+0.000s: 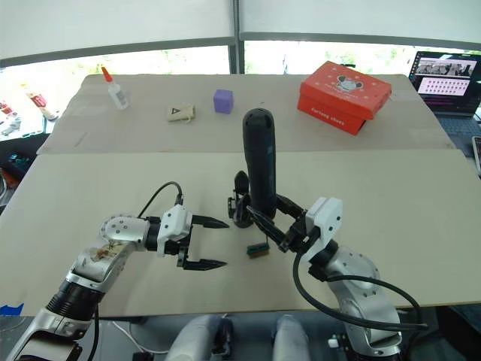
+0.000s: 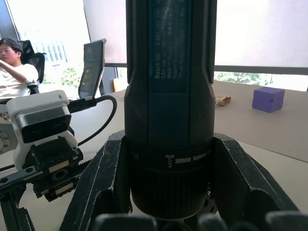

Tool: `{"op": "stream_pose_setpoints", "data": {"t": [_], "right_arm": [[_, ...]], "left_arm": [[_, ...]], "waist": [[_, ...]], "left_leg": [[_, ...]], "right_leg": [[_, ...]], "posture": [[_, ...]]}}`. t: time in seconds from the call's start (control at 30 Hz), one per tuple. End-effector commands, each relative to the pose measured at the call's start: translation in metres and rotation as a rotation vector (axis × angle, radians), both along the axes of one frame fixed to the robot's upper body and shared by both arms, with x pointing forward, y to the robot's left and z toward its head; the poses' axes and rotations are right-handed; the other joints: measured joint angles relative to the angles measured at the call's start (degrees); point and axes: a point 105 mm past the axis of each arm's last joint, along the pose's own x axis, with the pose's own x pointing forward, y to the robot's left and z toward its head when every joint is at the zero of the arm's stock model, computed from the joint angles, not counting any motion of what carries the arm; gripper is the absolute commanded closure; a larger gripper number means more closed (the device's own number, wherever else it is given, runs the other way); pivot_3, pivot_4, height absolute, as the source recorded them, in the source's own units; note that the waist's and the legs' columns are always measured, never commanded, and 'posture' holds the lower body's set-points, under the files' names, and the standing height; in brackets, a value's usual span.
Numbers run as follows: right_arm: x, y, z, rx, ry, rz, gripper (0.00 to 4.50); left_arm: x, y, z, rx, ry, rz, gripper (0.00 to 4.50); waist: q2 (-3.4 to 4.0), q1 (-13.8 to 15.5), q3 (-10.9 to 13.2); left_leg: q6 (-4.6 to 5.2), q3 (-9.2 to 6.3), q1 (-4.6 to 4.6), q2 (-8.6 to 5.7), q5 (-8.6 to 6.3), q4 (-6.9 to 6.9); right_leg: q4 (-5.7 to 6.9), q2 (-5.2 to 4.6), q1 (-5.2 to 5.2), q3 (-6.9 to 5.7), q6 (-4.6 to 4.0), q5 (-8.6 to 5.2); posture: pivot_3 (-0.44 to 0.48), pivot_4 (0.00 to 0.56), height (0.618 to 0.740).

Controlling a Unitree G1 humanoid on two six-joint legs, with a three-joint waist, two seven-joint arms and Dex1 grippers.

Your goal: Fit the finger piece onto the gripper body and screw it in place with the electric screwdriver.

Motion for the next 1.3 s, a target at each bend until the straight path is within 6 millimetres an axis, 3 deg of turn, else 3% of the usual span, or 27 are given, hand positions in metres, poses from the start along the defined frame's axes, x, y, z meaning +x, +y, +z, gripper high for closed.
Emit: {"op": "stream_pose_setpoints", "data": {"t": [0.03,0.5,0.67,0.9,1.3], "right_arm": [[-0.006,0.004,0.018,0.024,-0.091,0.020,2.61],[-0.004,0.003,0.015,0.018,-0.084,0.020,2.61],[-0.006,0.002,0.023,0.020,-0.109,0.023,2.61],[-0.012,-0.001,0.040,0.012,-0.137,0.055,2.61],[-0.013,-0.010,0.090,0.007,-0.147,0.166,2.61]], "left_arm": [[0.001,0.000,0.006,-0.003,-0.033,-0.006,0.00],[0.002,0.001,0.005,0.001,-0.034,0.001,0.00],[0.002,0.002,0.004,0.000,-0.034,0.009,0.00],[0.003,0.009,0.005,-0.013,-0.018,0.036,0.00],[0.009,0.030,0.011,-0.064,-0.021,0.179,0.00]], "waist": [[0.00,0.00,0.00],[0.00,0.00,0.00],[0.00,-0.01,0.00],[0.00,-0.03,0.00],[0.00,0.16,0.00]], "left_leg": [[0.00,0.00,0.00,0.00,0.00,0.00],[0.00,0.00,0.00,0.00,0.00,0.00],[0.00,0.00,0.00,0.00,0.00,0.00],[0.00,0.00,0.00,0.00,0.00,0.00],[0.03,-0.04,-0.01,0.00,-0.02,0.00]], "right_leg": [[0.00,0.00,0.00,0.00,0.00,0.00],[0.00,0.00,0.00,0.00,0.00,0.00],[0.00,0.00,0.00,0.00,0.00,0.00],[0.00,0.00,0.00,0.00,0.00,0.00],[-0.01,-0.02,0.01,-0.03,-0.01,0.00]], "posture": [[0.000,0.150,0.740],[0.000,0.150,0.740],[0.000,0.150,0.740],[0.000,0.150,0.740],[0.000,0.150,0.740]]}}
